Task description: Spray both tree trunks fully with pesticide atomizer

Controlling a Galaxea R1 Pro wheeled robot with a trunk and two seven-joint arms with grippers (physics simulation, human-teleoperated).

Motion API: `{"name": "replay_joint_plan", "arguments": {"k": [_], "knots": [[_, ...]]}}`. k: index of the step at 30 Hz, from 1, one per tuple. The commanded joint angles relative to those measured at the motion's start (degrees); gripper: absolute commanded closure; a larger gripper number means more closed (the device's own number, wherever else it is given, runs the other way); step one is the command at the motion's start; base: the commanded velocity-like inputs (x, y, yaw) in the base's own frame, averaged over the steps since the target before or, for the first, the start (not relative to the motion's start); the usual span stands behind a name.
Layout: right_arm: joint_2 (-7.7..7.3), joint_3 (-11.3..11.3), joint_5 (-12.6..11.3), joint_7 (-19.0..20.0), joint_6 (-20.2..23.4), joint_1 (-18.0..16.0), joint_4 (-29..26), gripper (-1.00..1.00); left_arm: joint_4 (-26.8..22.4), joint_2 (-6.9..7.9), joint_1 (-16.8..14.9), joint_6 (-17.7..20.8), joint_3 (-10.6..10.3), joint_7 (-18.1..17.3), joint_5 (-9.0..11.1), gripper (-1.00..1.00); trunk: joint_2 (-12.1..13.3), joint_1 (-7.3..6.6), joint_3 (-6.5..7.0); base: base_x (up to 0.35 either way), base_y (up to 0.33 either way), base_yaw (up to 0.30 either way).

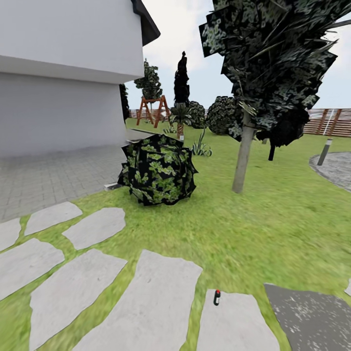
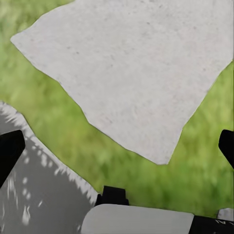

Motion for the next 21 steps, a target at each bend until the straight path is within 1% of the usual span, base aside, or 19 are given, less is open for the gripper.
{"name": "replay_joint_plan", "arguments": {"k": [1, 5, 10, 15, 21], "knots": [[0.00, 0.0, 0.0, 0.1, -0.1, 0.0, -0.1, -1.00, -0.1, 0.01, 0.0, -0.1, -0.1, 0.0, 0.4, -1.00, 0.0, 0.03, -0.03, 0.266, 0.218, -0.052], [0.00, 0.0, 0.0, 0.1, -0.1, 0.0, -0.1, -1.00, -0.1, 0.01, 0.0, -0.1, -0.1, 0.0, 0.4, -1.00, 0.0, 0.03, -0.03, 0.271, 0.229, -0.151], [0.00, 0.0, 0.0, 0.1, -0.1, 0.0, -0.1, -1.00, -0.1, 0.01, 0.0, -0.1, -0.1, 0.0, 0.4, -1.00, 0.0, 0.03, -0.03, 0.232, 0.211, -0.264], [0.00, 0.0, 0.0, 0.1, -0.1, 0.0, -0.1, -1.00, -0.1, 0.01, 0.0, -0.1, -0.1, 0.0, 0.4, -1.00, 0.0, 0.03, -0.03, 0.089, 0.085, -0.290], [-0.03, 0.0, 0.0, 0.1, -0.1, 0.0, -0.1, -1.00, -0.1, 0.01, 0.0, -0.1, -0.1, 0.0, 0.4, -1.00, 0.0, 0.03, -0.03, 0.019, 0.018, -0.298]]}}
